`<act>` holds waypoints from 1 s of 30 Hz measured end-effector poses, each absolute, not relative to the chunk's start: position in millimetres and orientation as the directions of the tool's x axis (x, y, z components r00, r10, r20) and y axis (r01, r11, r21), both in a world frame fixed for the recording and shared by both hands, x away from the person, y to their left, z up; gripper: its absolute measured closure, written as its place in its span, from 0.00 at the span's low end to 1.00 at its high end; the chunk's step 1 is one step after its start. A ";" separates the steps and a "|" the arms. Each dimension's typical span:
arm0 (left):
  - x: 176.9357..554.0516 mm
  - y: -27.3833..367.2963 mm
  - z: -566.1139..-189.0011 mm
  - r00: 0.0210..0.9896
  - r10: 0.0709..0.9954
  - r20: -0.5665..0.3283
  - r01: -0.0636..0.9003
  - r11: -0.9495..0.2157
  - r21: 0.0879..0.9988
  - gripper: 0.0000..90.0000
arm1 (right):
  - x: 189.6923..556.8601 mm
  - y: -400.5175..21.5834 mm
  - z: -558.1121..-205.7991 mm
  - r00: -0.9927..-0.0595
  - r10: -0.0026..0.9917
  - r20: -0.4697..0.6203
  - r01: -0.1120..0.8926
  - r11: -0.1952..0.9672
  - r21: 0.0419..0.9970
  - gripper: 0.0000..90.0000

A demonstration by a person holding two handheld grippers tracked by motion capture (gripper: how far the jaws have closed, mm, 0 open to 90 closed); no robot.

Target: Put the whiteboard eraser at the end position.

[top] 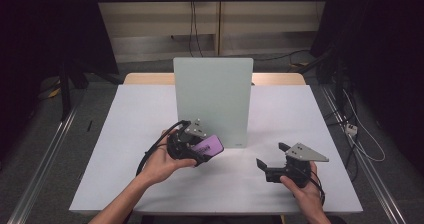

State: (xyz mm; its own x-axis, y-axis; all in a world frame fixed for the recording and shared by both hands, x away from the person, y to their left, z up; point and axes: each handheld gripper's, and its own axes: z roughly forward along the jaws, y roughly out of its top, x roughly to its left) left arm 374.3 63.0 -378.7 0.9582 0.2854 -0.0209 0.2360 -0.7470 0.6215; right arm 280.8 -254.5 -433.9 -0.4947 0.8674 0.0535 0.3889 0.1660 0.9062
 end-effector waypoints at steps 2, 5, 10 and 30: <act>373.0 60.9 -381.5 0.962 0.273 -0.031 0.234 -0.756 0.612 0.45 | 280.8 -254.8 -433.9 -0.494 0.868 0.055 0.390 0.165 0.906 0.05; 371.2 56.3 -386.4 0.966 0.254 -0.043 0.229 -0.771 0.595 0.45 | 281.2 -255.2 -434.0 -0.494 0.868 0.057 0.392 0.164 0.905 0.05; 369.2 49.7 -394.0 0.972 0.222 -0.077 0.226 -0.791 0.569 0.45 | 281.2 -254.7 -434.1 -0.495 0.867 0.056 0.392 0.166 0.905 0.05; 366.3 32.9 -416.6 0.980 0.151 -0.129 0.196 -0.841 0.504 0.45 | 282.4 -254.2 -434.8 -0.503 0.862 0.065 0.398 0.164 0.902 0.05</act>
State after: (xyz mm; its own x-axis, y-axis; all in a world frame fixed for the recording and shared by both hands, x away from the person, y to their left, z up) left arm 366.3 32.9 -416.6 0.9801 0.1512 -0.1290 0.1961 -0.8412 0.5040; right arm 282.4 -254.2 -434.8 -0.5034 0.8616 0.0654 0.3983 0.1643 0.9024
